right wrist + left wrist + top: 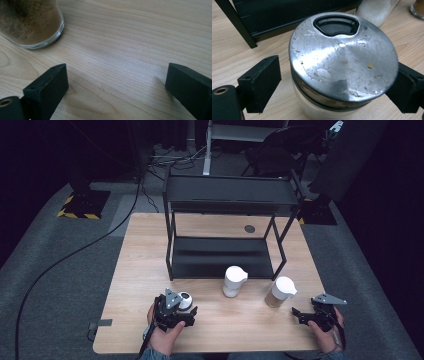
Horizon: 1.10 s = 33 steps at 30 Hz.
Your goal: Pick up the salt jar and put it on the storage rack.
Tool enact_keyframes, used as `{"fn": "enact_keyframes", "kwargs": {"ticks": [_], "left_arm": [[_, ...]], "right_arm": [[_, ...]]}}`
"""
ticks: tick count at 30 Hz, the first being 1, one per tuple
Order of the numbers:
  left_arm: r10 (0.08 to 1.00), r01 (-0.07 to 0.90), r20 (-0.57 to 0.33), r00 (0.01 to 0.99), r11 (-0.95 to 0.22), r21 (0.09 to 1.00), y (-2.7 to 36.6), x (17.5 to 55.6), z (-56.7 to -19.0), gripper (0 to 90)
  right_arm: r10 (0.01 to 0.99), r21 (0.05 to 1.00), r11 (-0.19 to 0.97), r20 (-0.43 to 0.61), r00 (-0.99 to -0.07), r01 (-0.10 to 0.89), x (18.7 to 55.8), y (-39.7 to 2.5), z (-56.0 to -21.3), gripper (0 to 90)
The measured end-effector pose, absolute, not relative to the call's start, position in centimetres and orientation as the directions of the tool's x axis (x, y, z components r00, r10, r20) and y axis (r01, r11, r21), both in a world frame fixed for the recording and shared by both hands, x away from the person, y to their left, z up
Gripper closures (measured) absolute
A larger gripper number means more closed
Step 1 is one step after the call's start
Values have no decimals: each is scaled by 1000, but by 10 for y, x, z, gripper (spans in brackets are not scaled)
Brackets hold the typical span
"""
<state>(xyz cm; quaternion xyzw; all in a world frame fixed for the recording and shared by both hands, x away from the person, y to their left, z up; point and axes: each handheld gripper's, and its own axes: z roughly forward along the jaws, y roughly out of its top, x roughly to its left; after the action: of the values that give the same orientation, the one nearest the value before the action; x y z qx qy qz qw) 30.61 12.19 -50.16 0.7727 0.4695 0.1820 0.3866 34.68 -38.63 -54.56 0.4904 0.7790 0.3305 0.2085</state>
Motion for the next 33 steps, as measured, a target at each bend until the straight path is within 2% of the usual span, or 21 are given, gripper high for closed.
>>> {"fn": "enact_keyframes", "kwargs": {"ticks": [14, 19, 21, 33], "left_arm": [[866, 595, -88, 492, -260, 760, 122, 307, -511, 155], [861, 569, -70, 503, -269, 777, 121, 305, -512, 284], [861, 560, -44, 507, -290, 776, 119, 304, -511, 293], [860, 570, -42, 509, -300, 765, 119, 305, -508, 299]], "right_arm": [[902, 719, 301, -1, -433, 626, 347, -386, -546, 45], [902, 719, 301, 0, -432, 626, 347, -386, -546, 45], [902, 719, 301, 0, -433, 626, 347, -386, -546, 44], [902, 719, 300, -1, -431, 626, 347, -386, -546, 44]]}}
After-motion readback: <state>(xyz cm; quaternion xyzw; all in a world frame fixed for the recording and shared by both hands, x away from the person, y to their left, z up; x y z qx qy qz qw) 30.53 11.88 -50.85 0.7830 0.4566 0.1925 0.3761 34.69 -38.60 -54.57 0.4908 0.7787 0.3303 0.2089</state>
